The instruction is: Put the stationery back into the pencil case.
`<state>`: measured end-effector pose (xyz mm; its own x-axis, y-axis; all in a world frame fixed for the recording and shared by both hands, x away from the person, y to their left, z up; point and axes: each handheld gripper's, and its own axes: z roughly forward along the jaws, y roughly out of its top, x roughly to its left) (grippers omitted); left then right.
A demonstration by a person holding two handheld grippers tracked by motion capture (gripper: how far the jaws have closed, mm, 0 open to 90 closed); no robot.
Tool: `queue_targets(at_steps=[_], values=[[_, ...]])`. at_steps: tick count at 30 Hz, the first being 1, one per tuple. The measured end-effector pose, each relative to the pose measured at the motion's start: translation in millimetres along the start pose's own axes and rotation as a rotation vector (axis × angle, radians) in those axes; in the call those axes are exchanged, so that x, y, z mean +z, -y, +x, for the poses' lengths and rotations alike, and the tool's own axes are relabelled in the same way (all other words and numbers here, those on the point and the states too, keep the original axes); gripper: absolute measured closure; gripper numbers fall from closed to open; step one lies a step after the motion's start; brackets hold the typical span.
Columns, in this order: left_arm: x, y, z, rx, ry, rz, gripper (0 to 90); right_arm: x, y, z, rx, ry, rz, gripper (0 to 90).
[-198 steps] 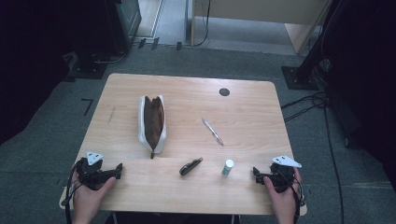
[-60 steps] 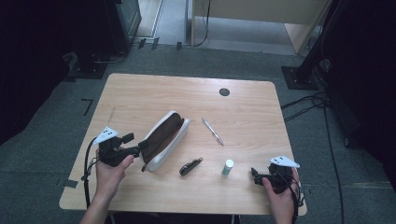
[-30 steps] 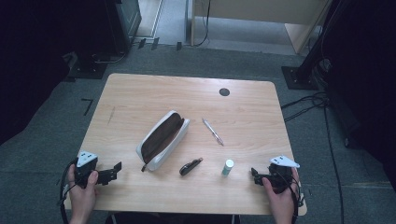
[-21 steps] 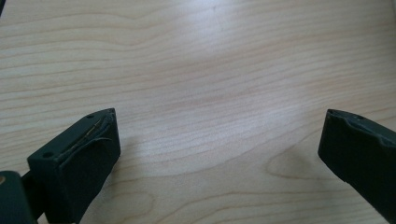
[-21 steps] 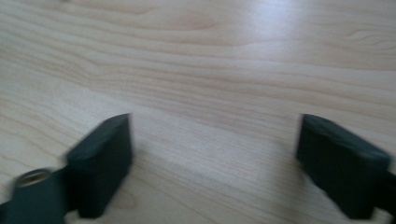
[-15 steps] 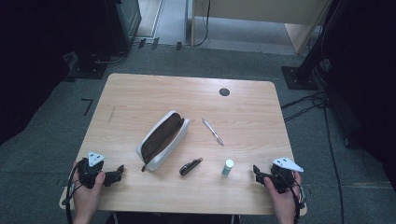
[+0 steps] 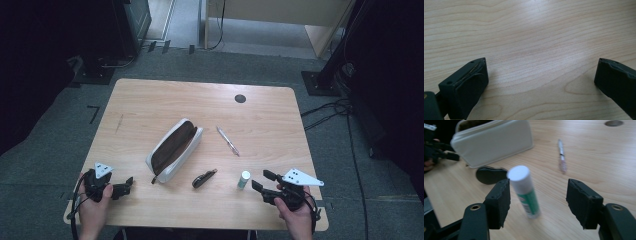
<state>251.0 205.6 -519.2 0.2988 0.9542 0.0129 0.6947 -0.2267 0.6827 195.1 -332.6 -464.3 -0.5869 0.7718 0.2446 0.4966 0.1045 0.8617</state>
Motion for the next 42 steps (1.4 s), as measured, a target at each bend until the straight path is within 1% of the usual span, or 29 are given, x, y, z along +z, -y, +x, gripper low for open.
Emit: queue_targets(at_steps=[1, 4, 5, 6, 9, 12, 14, 15, 17, 19, 21, 23, 29, 31, 32, 36, 39, 42], values=[[0.0, 0.0, 0.0, 0.0, 0.0, 0.0, 0.0, 2.3, -1.4, 3.8, -0.007, -0.008, 0.005, 36.6], [0.0, 0.0, 0.0, 0.0, 0.0, 0.0, 0.0, 9.1, -4.3, 13.0, -0.03, 0.017, 0.007, 37.9], [0.0, 0.0, 0.0, 0.0, 0.0, 0.0, 0.0, 10.4, -4.8, 14.3, -0.033, 0.02, 0.006, 40.0], [0.0, 0.0, 0.0, 0.0, 0.0, 0.0, 0.0, 12.5, -5.3, 16.6, -0.026, 0.015, 0.003, 41.7], [0.0, 0.0, 0.0, 0.0, 0.0, 0.0, 0.0, 17.0, -6.1, 19.4, -0.034, 0.015, -0.004, 47.2], [0.0, 0.0, 0.0, 0.0, 0.0, 0.0, 0.0, 21.6, -6.0, 23.4, -0.063, 0.052, -0.011, 49.2], [0.0, 0.0, 0.0, 0.0, 0.0, 0.0, 0.0, 24.2, -5.5, 25.6, -0.076, 0.063, -0.019, 50.6], [0.0, 0.0, 0.0, 0.0, 0.0, 0.0, 0.0, 25.2, -5.0, 26.4, -0.082, 0.067, -0.019, 51.2], [0.0, 0.0, 0.0, 0.0, 0.0, 0.0, 0.0, 28.7, -2.6, 28.8, -0.099, 0.098, -0.011, 51.5], [0.0, 0.0, 0.0, 0.0, 0.0, 0.0, 0.0, 31.8, 0.2, 29.3, -0.114, 0.116, -0.006, 52.1], [0.0, 0.0, 0.0, 0.0, 0.0, 0.0, 0.0, 34.5, 3.7, 29.8, -0.107, 0.131, 0.003, 53.7], [0.0, 0.0, 0.0, 0.0, 0.0, 0.0, 0.0, 36.0, 6.4, 29.3, -0.097, 0.123, 0.001, 55.8], [0.0, 0.0, 0.1, 0.001, 0.0, 0.001, 0.0, 35.7, 7.3, 30.3, -0.112, 0.139, -0.013, 65.4], [0.0, 0.0, 0.0, 0.001, 0.0, 0.0, 0.0, 35.2, 6.8, 30.0, -0.114, 0.141, -0.016, 65.6], [0.0, 0.0, 0.0, 0.0, 0.0, 0.0, 0.0, 34.8, 6.6, 30.0, -0.113, 0.152, -0.021, 65.6], [0.2, 0.0, -0.5, 0.004, 0.006, -0.001, 0.0, 32.7, 4.3, 29.0, -0.081, 0.163, -0.043, 65.7], [0.1, 0.0, -0.5, 0.006, 0.007, -0.001, 0.0, 31.3, 0.1, 29.5, -0.065, 0.169, -0.056, 65.7], [0.1, 0.0, -0.5, 0.006, 0.007, -0.001, 0.0, 30.1, -6.0, 30.7, -0.066, 0.172, -0.064, 65.7]])
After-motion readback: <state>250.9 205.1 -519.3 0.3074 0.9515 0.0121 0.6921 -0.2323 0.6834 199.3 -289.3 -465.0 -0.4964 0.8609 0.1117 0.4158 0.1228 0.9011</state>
